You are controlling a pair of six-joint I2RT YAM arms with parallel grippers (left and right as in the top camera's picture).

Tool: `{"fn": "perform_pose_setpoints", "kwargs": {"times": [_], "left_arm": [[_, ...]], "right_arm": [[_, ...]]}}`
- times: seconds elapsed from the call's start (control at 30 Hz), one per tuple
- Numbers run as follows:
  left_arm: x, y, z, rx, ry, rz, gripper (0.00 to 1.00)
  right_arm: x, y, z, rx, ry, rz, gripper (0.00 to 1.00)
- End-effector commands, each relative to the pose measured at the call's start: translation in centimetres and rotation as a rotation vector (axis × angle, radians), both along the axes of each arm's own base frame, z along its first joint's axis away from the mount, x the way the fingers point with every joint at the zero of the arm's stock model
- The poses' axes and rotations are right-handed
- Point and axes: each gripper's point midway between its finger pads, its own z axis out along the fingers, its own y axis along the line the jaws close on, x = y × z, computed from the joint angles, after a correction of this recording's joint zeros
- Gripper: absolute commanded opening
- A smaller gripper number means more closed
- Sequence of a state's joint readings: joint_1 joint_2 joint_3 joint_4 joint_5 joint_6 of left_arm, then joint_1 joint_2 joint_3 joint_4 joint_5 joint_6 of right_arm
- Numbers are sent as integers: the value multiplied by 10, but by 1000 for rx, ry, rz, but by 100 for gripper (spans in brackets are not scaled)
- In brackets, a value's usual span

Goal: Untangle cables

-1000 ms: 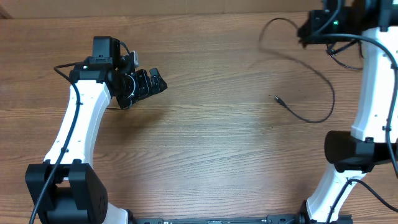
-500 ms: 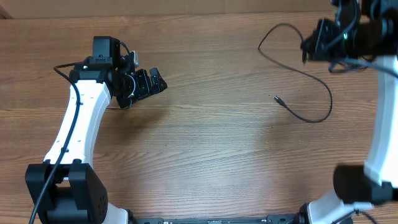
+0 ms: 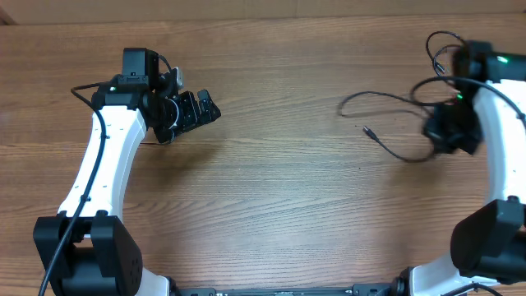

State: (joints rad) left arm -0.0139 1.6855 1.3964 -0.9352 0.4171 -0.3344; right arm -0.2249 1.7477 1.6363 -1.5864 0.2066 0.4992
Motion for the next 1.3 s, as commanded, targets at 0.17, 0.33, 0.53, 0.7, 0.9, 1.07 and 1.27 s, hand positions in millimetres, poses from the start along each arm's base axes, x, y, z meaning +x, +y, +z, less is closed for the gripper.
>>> {"fn": "perform_pose_setpoints", "kwargs": {"times": [0.17, 0.33, 0.53, 0.7, 0.9, 1.07, 1.27], "left_arm": [[1, -2, 7, 4, -18, -1, 100], [1, -2, 7, 4, -18, -1, 100], [1, -2, 7, 4, -18, -1, 100], [1, -2, 7, 4, -18, -1, 99], [1, -2, 7, 4, -18, -1, 99], [1, -2, 7, 4, -18, -1, 99], [1, -2, 7, 4, -18, -1, 99]], "right_arm": [[15, -121, 18, -292, -224, -244, 4], [68, -113, 19, -175, -384, 83, 8], [89, -81, 16, -124, -384, 397, 4], [89, -65, 4, -77, -368, 475, 4], [101, -36, -3, 73, -474, 513, 64], [109, -40, -15, 51, -503, 517, 100], [124, -55, -55, 33, -568, 400, 100]]}}
